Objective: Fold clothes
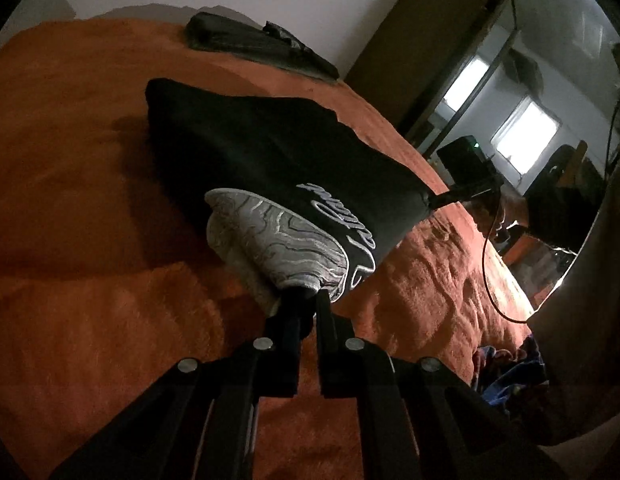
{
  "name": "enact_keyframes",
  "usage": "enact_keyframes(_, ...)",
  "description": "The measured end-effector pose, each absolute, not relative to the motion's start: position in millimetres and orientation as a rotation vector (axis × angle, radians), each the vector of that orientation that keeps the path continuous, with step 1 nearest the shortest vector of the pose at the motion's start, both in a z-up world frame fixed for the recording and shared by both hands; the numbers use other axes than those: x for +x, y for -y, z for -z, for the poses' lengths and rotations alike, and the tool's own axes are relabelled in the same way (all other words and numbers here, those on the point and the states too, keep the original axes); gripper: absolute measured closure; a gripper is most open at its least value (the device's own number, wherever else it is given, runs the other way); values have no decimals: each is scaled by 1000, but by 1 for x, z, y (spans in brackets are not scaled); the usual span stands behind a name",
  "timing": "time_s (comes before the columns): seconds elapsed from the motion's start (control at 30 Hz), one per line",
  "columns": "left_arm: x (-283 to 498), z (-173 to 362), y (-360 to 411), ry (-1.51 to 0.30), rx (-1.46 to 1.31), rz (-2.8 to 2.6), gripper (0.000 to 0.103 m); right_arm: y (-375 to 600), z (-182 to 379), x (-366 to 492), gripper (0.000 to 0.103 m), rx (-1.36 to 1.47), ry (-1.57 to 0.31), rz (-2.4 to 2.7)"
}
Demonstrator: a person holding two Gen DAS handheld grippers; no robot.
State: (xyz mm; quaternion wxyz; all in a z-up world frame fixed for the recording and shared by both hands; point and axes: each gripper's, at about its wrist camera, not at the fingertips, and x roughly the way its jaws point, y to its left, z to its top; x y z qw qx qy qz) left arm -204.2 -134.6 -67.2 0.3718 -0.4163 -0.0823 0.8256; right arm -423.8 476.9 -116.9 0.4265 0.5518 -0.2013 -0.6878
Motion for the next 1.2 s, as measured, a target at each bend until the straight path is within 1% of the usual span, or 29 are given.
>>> enact_keyframes(0.07, -197, 73, 140, 203, -1070, -2125, 96, -482, 118, -429, 95, 1384, 516, 1719)
enact_keyframes(0.17, -193, 78, 145, 190, -1123, -2116, 94, -448, 131, -412, 94, 1412, 453, 1731)
enact_keyframes(0.23, -191, 78, 151, 164, -1169, -2095, 94, -449, 135, -408, 93, 1426, 472, 1743)
enact_keyframes(0.3, -188, 79, 157, 138, -1215, -2073, 94, -451, 133, -401, 93, 1444, 456, 1787)
enact_keyframes(0.37, -183, 74, 170, 96, -1275, -2063, 94, -453, 128, -393, 90, 1462, 429, 1837)
enact_keyframes(0.47, -179, 62, 190, 61, -1399, -2063, 93, -465, 119, -372, 90, 1584, 312, 1975)
enact_keyframes(0.5, -183, 57, 193, 76, -1459, -2067, 93, -462, 113, -367, 90, 1606, 288, 2023)
enact_keyframes(0.53, -191, 52, 193, 112, -1532, -2071, 86, -458, 103, -363, 89, 1628, 258, 2097)
enact_keyframes(0.57, -200, 46, 190, 139, -1578, -2096, 68, -451, 92, -361, 86, 1643, 224, 2171)
enact_keyframes(0.6, -209, 40, 182, 155, -1585, -2151, 57, -439, 81, -361, 72, 1645, 190, 2234)
enact_keyframes(0.63, -218, 34, 174, 172, -1591, -2206, 49, -421, 68, -361, 50, 1623, 146, 2295)
enact_keyframes(0.7, -232, 24, 156, 206, -1577, -2306, 49, -380, 50, -362, 34, 1494, 83, 2348)
enact_keyframes(0.8, -235, 21, 113, 245, -1438, -2355, 49, -319, 36, -363, 34, 1350, 44, 2350)
enact_keyframes(0.83, -234, 25, 98, 244, -1432, -2326, 49, -299, 38, -363, 36, 1336, 56, 2320)
enact_keyframes(0.87, -231, 30, 85, 231, -1424, -2306, 49, -279, 44, -363, 44, 1331, 65, 2265)
enact_keyframes(0.9, -228, 34, 74, 209, -1415, -2290, 49, -262, 51, -363, 95, 1351, 38, 2225)
enact_keyframes(0.93, -225, 39, 66, 185, -1417, -2285, 49, -245, 59, -364, 101, 1383, -5, 2195)
enact_keyframes(0.97, -224, 45, 60, 156, -1433, -2292, 49, -235, 67, -364, 103, 1410, -30, 2181)
enact_keyframes(1.03, -222, 56, 52, 112, -1465, -2305, 49, -226, 80, -364, 103, 1454, -51, 2179)
enact_keyframes(1.13, -220, 66, 56, 113, -1487, -2309, 50, -227, 92, -365, 103, 1516, -65, 2210)
enact_keyframes(1.2, -217, 68, 63, 71, -1489, -2322, 62, -239, 98, -363, 103, 1553, -120, 2257)
